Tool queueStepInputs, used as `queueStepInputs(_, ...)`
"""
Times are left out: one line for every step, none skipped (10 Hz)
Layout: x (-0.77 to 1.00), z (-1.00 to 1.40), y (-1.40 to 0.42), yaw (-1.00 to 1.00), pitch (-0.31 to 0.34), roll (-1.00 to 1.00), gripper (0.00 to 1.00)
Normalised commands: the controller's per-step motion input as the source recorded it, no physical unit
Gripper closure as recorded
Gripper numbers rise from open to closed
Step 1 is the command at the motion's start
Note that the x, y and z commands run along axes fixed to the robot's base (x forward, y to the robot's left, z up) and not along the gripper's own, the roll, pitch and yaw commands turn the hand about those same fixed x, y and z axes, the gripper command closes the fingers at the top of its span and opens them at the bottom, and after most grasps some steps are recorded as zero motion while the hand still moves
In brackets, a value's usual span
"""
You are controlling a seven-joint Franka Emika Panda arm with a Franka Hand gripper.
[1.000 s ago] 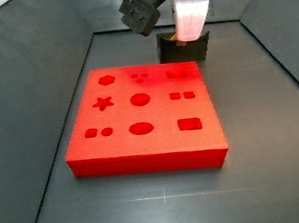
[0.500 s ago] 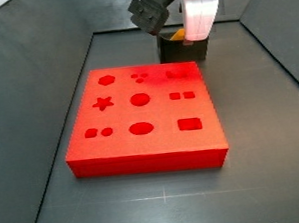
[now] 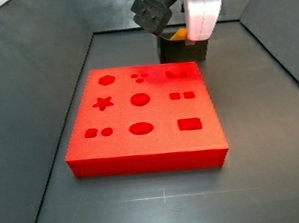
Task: Pick up the square-circle object. Move up. Rotate the square-circle object. Place the square-circle object on the fixture. Regrasp the square-circle object. Move to above the board. Insert the square-circle object.
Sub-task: Regrasp the square-circle object.
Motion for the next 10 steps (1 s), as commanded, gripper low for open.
queueStepInputs(0.09,0.00,-0.02,0.07,0.217,-0.02,0.00)
queueStepInputs(0.09,0.00,-0.02,0.07,0.217,-0.02,0.00)
queueStepInputs(0.09,0.00,-0.02,0.07,0.216,-0.03,0.00)
queueStepInputs(0.09,0.00,-0.01,0.07,0.216,-0.02,0.00)
queueStepInputs(0.09,0.00,-0.02,0.07,0.215,-0.03,0.00)
queueStepInputs(0.09,0.00,-0.02,0.07,0.215,-0.03,0.00)
queueStepInputs(0.09,0.00,-0.02,0.07,0.215,-0.03,0.00)
queueStepInputs(0.09,0.00,-0.02,0.07,0.215,-0.03,0.00)
queueStepInputs(0.09,0.00,-0.02,0.07,0.214,-0.02,0.00)
queueStepInputs(0.09,0.00,-0.02,0.07,0.214,-0.02,0.00)
